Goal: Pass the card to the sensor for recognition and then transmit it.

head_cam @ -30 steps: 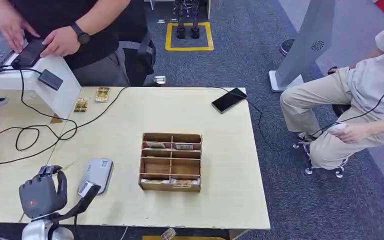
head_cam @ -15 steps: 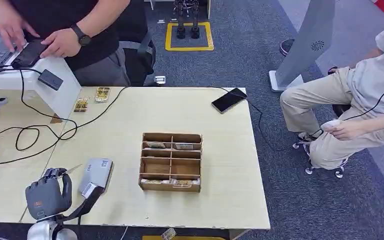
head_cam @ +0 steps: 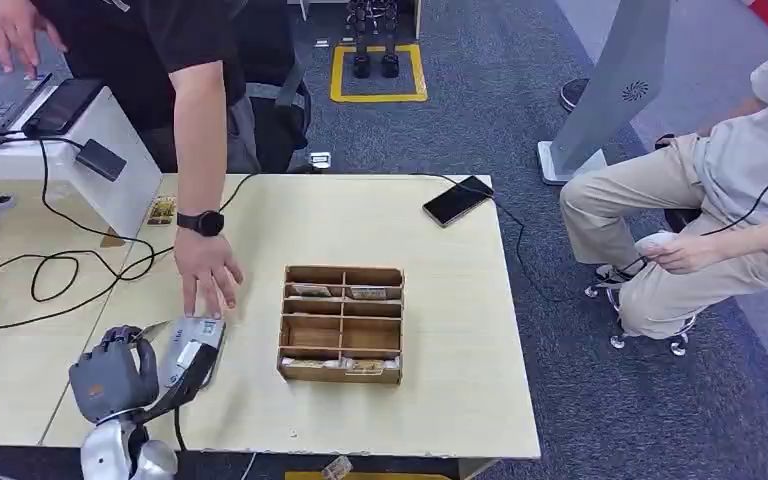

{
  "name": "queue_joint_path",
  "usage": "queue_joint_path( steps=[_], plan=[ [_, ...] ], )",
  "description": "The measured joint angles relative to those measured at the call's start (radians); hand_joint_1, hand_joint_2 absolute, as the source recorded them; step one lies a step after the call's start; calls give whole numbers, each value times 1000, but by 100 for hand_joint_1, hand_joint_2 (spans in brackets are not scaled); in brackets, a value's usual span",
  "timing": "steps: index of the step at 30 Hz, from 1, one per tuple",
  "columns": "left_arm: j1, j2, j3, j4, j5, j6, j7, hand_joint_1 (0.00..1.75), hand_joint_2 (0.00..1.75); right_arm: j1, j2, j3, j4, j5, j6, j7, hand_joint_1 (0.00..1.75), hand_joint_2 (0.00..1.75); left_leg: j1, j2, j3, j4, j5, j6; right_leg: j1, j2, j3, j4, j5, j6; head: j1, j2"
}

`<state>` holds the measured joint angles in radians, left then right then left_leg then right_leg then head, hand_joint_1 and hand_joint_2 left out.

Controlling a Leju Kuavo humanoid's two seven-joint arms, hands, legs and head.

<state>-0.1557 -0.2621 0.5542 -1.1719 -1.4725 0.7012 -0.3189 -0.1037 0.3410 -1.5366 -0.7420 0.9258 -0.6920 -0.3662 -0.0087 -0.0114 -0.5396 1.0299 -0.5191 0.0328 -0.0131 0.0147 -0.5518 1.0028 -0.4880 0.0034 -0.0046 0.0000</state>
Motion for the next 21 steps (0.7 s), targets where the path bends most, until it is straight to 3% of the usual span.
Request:
queue_joint_path(
  steps=[21],
  plan=[
    [-33, 37, -162, 60, -1, 0, 137, 175, 175, -6, 0, 0, 23, -19, 0, -37, 0, 175, 0, 0, 0, 0, 0, 0, 0, 0, 0, 0, 0, 0, 0, 0]
  ],
)
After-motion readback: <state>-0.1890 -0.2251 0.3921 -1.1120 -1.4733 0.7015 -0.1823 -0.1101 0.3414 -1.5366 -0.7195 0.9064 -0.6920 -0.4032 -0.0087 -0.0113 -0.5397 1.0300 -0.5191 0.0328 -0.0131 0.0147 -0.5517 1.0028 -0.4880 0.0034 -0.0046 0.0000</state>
